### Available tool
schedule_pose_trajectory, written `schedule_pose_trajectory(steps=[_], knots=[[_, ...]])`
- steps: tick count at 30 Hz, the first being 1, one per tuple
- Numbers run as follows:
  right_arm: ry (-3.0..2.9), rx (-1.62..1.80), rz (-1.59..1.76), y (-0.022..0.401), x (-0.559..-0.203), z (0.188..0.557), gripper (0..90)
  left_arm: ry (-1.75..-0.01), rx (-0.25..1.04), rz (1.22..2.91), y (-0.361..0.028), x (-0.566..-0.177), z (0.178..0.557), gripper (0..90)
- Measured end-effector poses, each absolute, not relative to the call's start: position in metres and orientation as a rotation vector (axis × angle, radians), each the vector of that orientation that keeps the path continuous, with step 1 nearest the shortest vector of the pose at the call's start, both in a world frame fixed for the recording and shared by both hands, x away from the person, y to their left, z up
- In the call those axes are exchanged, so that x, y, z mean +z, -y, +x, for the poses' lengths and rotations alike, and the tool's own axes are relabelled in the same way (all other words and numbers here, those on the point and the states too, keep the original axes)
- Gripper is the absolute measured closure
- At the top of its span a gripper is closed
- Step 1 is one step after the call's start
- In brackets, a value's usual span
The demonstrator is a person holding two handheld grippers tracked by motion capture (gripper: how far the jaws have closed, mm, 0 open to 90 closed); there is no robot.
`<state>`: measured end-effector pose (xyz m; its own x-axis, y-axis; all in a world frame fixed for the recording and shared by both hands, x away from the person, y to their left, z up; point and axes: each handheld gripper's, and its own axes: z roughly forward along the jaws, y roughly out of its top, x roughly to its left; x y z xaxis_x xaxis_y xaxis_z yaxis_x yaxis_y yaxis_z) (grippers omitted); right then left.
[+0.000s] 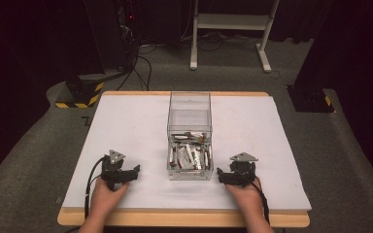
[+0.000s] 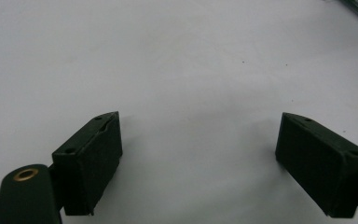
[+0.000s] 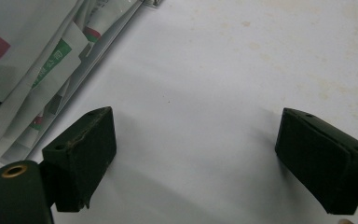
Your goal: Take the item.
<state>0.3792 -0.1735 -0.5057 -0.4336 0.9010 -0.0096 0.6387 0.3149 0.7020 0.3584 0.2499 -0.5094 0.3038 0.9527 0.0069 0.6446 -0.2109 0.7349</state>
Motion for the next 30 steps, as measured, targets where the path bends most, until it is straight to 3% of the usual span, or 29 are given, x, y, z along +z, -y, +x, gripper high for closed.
schedule_pose_trajectory(steps=[27,30], knots=[[-2.173,0.908,1.330,0.1765,-0.5000,0.3747,15.4,-1.416,0.628,1.944,-0.2498,-0.5093,0.3584,14.7],[-2.183,0.935,1.320,0.1783,-0.4971,0.3740,19.2,-1.416,0.629,1.944,-0.2498,-0.5093,0.3585,14.7]])
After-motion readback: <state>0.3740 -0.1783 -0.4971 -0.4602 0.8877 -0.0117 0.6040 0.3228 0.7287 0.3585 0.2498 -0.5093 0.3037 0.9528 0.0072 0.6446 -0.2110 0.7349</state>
